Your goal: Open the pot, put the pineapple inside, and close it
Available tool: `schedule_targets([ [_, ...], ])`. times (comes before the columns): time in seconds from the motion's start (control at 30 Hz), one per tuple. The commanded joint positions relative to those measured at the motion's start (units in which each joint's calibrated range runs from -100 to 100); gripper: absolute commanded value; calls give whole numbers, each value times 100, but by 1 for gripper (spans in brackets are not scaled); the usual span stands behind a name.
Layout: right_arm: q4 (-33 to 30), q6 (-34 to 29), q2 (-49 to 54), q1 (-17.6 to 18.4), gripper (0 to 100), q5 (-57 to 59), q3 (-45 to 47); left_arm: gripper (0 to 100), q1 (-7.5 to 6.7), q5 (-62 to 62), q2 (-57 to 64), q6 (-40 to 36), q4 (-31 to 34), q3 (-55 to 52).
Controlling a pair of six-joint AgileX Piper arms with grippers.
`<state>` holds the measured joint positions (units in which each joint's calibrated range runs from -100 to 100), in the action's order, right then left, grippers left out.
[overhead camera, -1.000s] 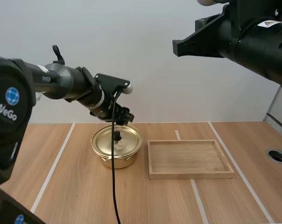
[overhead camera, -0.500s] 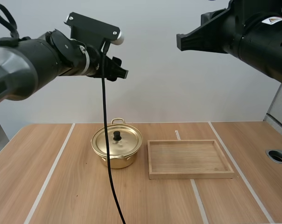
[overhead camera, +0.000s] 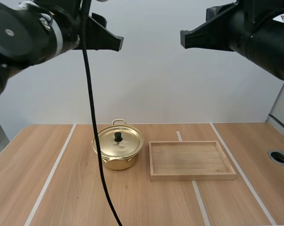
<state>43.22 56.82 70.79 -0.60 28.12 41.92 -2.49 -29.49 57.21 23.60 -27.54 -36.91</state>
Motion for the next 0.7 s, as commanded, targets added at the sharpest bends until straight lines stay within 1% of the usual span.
schedule_targets([
  [0.0,-83,-439,150,-28,0,-88,12,50,-7,-239,391,-211,-96,41],
  [0.03,-122,-589,210,-47,0,-70,12,45,-7,-356,493,-278,-88,41],
  [0.07,-180,-713,243,-71,0,-26,12,39,-7,-521,614,-376,-46,41],
  [0.1,-341,-873,314,-130,0,28,12,30,-7,-731,761,-507,50,41],
  [0.13,-441,-982,352,-157,0,94,12,24,-7,-885,856,-590,136,41],
  [0.23,-783,-1479,529,-288,0,505,12,4,-7,-1415,1205,-1075,775,41],
  [0.27,-863,-1703,598,-317,0,649,12,0,-7,-1499,1302,-1272,993,41],
  [0.33,-972,-2053,730,-367,0,971,12,0,-7,-1650,1560,-1856,1564,41],
  [0.37,-997,-2125,796,-384,0,1174,12,0,-7,-1699,1689,-2088,1806,41],
  [0.43,-1027,-2128,899,-409,0,1443,43,0,-7,-1798,1962,-2604,2388,-40],
  [0.5,-1101,-2142,1047,-408,0,1494,157,0,-7,-1888,2243,-3009,2795,-229],
  [0.67,-1101,-2213,1538,-408,0,1619,771,0,-7,-2307,3067,-3100,2849,-1044],
])
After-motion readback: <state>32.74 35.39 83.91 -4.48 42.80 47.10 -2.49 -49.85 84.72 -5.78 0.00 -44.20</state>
